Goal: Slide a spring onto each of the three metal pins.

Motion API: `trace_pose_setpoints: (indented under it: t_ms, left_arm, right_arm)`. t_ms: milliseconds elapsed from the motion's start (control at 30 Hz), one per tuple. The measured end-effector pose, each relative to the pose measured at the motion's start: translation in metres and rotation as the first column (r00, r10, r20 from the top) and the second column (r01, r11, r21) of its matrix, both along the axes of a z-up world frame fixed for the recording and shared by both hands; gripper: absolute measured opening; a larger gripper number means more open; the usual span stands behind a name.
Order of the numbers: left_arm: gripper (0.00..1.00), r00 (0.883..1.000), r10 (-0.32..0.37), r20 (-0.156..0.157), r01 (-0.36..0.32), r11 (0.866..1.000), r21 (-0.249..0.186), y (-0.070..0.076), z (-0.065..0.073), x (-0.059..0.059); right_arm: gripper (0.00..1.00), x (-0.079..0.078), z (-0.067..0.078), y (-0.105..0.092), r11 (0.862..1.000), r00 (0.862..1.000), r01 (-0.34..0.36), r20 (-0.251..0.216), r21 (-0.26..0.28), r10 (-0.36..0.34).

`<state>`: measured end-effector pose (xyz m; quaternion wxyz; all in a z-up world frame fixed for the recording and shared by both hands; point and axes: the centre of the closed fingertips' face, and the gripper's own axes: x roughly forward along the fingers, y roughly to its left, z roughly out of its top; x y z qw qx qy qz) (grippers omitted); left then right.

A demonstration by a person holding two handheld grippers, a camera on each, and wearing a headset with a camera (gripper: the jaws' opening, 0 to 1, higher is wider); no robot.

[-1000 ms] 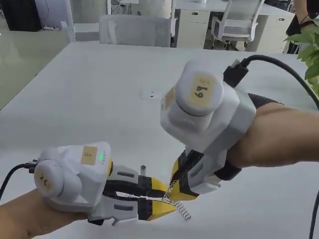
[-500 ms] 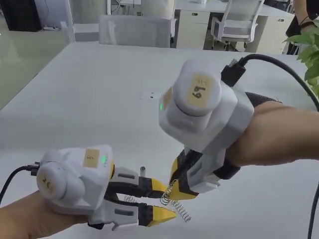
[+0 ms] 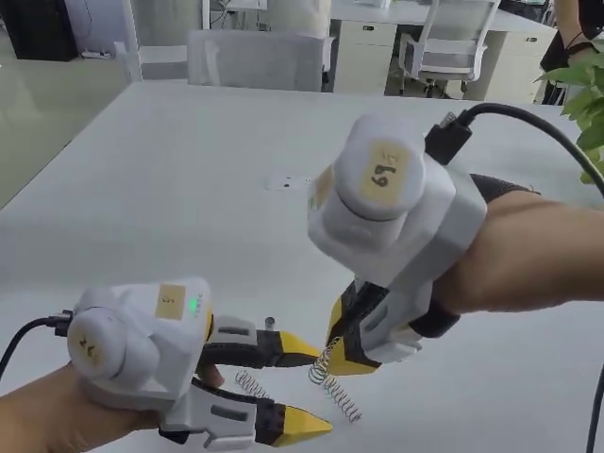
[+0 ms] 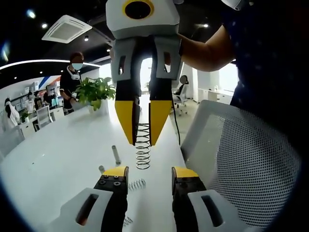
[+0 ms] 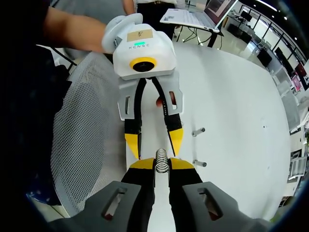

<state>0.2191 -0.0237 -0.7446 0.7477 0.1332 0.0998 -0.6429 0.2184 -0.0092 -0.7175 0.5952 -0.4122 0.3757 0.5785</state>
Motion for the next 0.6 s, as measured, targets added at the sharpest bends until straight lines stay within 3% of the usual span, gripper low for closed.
trace_pose_setpoints:
  t_ms: [200, 600]
  left_arm:
    - [0.37, 1.0, 0.018, -0.025, -0.018, 1.0, -0.012, 0.005, 0.001, 0.001]
    - [0.41, 0.997, 0.068, -0.038, -0.069, 0.997, -0.02, 0.024, 0.0, 0.005]
  right_arm:
    - [0.07, 0.003, 0.001, -0.003, 1.0, 1.0, 0.012, 0.004, 0.004, -0.012]
    - [0.07, 0.011, 0.002, -0.011, 0.999, 0.999, 0.041, 0.008, 0.002, -0.041]
